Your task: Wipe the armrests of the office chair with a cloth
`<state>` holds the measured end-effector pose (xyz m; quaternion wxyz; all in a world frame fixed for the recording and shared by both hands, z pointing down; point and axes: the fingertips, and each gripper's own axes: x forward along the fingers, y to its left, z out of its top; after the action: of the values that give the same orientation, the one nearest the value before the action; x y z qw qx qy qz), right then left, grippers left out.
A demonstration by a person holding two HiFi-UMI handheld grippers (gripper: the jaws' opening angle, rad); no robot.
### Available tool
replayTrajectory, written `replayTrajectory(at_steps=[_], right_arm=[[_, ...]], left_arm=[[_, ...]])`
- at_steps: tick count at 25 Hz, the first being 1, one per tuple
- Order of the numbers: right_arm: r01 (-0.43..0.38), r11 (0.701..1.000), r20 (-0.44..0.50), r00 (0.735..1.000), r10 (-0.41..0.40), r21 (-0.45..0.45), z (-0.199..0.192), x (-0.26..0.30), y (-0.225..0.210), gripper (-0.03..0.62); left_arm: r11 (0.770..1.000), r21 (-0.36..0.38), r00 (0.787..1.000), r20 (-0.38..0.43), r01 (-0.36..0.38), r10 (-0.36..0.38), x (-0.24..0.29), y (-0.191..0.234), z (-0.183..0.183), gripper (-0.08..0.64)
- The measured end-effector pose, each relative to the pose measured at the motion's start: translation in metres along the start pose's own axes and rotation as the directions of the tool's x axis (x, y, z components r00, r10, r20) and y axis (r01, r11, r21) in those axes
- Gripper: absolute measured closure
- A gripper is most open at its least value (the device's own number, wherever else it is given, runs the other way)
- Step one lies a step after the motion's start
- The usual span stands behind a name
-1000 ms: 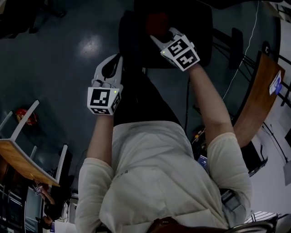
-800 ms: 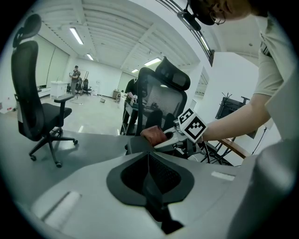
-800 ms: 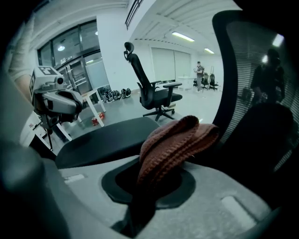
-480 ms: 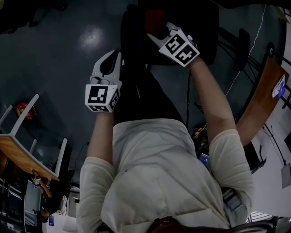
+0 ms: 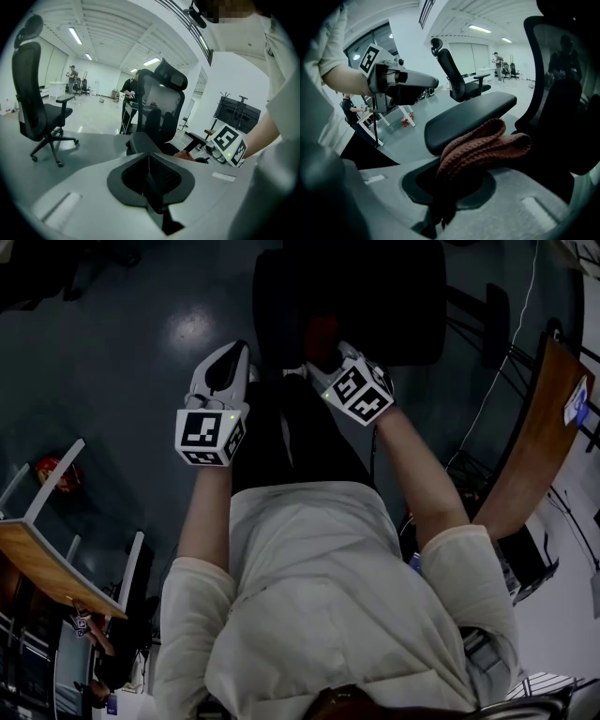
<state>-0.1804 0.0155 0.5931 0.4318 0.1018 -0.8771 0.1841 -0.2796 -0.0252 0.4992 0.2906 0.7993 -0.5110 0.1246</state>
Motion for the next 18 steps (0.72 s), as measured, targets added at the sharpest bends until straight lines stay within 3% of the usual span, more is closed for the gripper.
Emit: replayTrajectory(at_steps=[5, 10, 15, 18], right_arm=[[-0.014, 0.991, 0.015, 1.000, 0.013, 0.129, -0.015, 0.001, 0.031, 0.549], [-0.147, 0.984, -0.021, 0.989, 0.149, 0.101, -0.017, 0.007, 0.076, 0.549], [-0.275, 0.957, 0.005, 0.961, 0.276, 0.088, 0.013, 0.018, 0.120, 0.548], [-0.272, 0.946, 0.052, 0.962, 0.267, 0.176, 0.043, 0.037, 0.129, 0.548]], left_arm=[[1.000, -0.003, 1.000, -0.017, 0.016, -0.016, -0.018, -0.003, -0.013, 0.546], [1.000, -0.007, 1.000, 0.003, -0.005, 0.005, -0.028, 0.002, -0.010, 0.546], [0.998, -0.018, 0.997, 0.044, -0.060, 0.061, -0.046, 0.016, 0.003, 0.546], [0.995, -0.035, 0.993, 0.067, -0.093, 0.095, -0.059, 0.033, 0.008, 0.545]])
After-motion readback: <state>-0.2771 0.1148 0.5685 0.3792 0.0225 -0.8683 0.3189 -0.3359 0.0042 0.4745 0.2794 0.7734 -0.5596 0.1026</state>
